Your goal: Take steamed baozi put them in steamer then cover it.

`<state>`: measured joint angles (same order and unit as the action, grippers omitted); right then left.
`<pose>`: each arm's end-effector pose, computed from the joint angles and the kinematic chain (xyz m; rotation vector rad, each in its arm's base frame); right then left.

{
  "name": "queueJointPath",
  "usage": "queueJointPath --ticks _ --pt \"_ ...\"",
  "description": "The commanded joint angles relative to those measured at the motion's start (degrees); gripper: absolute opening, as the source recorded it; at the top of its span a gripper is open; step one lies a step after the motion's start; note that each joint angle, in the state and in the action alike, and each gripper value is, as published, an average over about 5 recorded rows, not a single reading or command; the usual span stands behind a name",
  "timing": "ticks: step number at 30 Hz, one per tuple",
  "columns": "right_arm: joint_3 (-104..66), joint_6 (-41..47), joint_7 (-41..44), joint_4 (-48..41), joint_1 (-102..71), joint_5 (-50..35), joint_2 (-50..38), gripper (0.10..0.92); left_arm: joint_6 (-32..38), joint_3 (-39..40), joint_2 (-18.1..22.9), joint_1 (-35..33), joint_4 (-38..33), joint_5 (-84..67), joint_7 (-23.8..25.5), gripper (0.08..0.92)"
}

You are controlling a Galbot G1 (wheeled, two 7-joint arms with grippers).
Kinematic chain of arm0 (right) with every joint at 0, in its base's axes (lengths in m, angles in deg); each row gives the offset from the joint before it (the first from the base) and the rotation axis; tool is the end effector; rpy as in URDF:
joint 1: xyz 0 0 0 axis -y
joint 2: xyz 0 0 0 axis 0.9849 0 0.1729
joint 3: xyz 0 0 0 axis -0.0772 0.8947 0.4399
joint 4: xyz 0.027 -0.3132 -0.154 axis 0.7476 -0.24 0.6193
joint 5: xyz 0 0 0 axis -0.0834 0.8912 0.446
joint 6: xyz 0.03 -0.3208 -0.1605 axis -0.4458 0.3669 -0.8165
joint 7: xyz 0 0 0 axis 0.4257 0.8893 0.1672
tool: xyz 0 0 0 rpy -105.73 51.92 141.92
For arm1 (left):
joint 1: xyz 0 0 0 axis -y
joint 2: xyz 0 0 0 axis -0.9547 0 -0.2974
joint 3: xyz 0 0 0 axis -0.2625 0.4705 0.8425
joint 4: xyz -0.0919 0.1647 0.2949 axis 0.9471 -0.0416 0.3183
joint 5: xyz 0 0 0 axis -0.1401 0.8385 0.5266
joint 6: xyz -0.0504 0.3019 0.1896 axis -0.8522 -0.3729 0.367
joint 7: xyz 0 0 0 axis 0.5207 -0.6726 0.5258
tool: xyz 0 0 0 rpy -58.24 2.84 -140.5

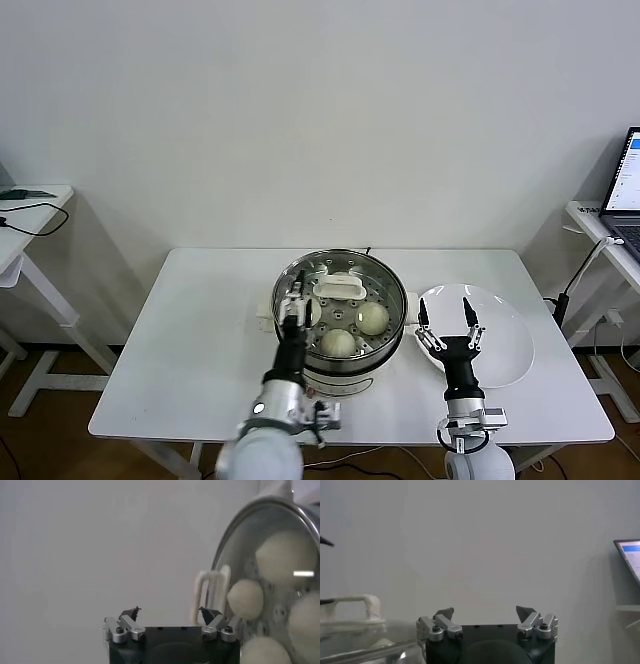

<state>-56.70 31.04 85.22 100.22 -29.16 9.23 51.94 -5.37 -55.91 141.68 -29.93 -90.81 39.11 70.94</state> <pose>0.2424 -0.0517 -0.3790 -0.0121 2.8560 0.0669 0.2171 -0.1297 -0.2510 0.1153 2.2737 2.0009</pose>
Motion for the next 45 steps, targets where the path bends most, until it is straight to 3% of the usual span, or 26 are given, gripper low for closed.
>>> queueJointPath --ticks 1,4,9,17,24,45 --pt "0.8 0.7 -0.1 0.7 0.3 0.3 0.0 0.823 8.2 -15.6 -9.5 -15.7 -13.2 -17.6 -8.5 0.823" --pt "0.9 1.0 -0.2 1.2 0.3 0.4 -0.1 0.823 14.1 -19.8 -9.2 -19.6 -16.2 -27.9 -12.6 0.823" --pt "0.4 3.0 -0.2 3.2 0.1 0.0 -0.3 0.823 26.7 -30.4 -3.6 -22.6 -16.6 -46.6 -18.9 0.823" --pt "-1.2 12.0 -0.1 9.4 -1.2 -0.1 -1.4 0.823 32.4 -43.2 4.3 -20.7 -8.8 -71.9 -16.5 0.823" --pt "-2.3 15.1 -0.5 12.1 -1.6 -0.1 -1.7 0.823 34.0 -44.7 5.2 -21.3 -5.0 -78.1 -13.9 0.823" --pt "-4.0 15.0 -0.7 13.4 -4.5 -0.4 -1.8 0.823 34.1 -41.1 4.7 -22.8 -5.7 -77.8 -13.3 0.823"
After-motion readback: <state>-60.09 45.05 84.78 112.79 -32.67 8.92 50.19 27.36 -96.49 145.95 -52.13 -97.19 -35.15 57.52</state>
